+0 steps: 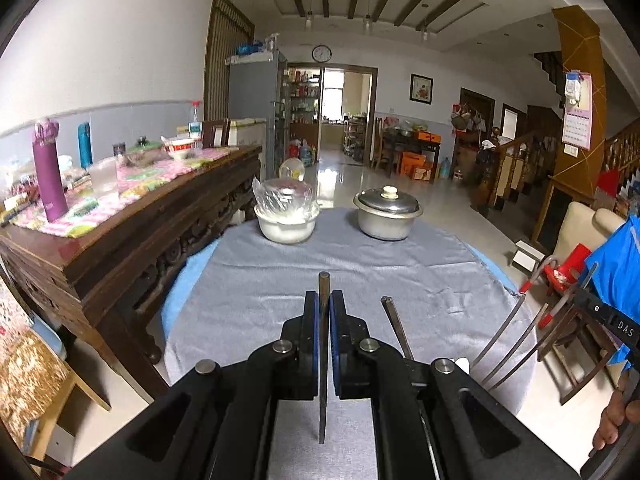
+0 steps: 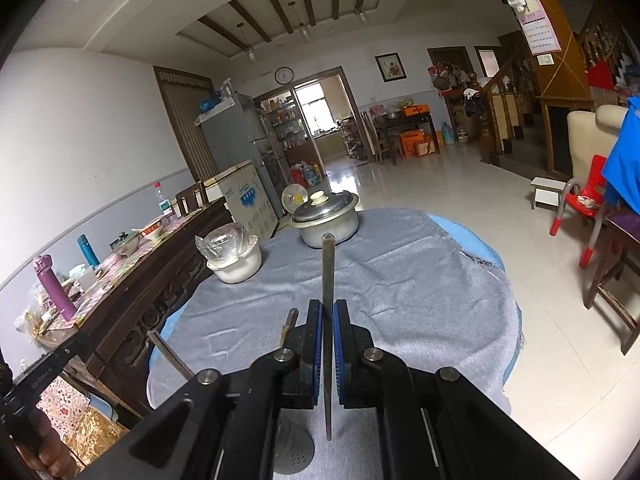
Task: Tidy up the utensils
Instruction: 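Lower both held chopsticks into the dark holder cup beside the spoons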
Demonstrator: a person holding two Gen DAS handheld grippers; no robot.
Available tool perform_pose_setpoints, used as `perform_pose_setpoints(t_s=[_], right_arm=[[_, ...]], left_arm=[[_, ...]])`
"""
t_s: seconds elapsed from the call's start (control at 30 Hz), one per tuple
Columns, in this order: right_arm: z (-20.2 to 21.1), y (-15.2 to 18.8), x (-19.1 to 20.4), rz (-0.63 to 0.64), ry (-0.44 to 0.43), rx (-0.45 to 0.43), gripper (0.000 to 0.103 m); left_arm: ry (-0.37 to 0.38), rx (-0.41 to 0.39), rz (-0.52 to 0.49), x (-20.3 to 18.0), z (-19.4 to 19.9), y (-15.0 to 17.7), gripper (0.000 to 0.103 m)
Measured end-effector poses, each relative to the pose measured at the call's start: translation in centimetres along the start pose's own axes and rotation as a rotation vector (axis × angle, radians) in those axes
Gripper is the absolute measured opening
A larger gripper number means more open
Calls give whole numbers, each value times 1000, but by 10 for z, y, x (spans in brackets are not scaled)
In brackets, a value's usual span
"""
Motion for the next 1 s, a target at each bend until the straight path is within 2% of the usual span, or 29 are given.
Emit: perform_pose_setpoints(t_s=[0.5,1.0], right_arm=[[22,-2,11,32,-22,-27,6],[30,-2,25,60,-47,-42,6]], left_arm=[[-66,-84,-57,-2,27,-17,5],[-68,-127,-81,-11,46,-28,5]])
Point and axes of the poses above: each gripper's, at about its wrist camera, not at the fingertips, and z roughly against the way its jaws point, x to its left, y to its underside, the point moved 10 cm from there along -z, roughly the way its jaws point, and after that the axes turned 1 degree about -z, right-handed, at the moved point
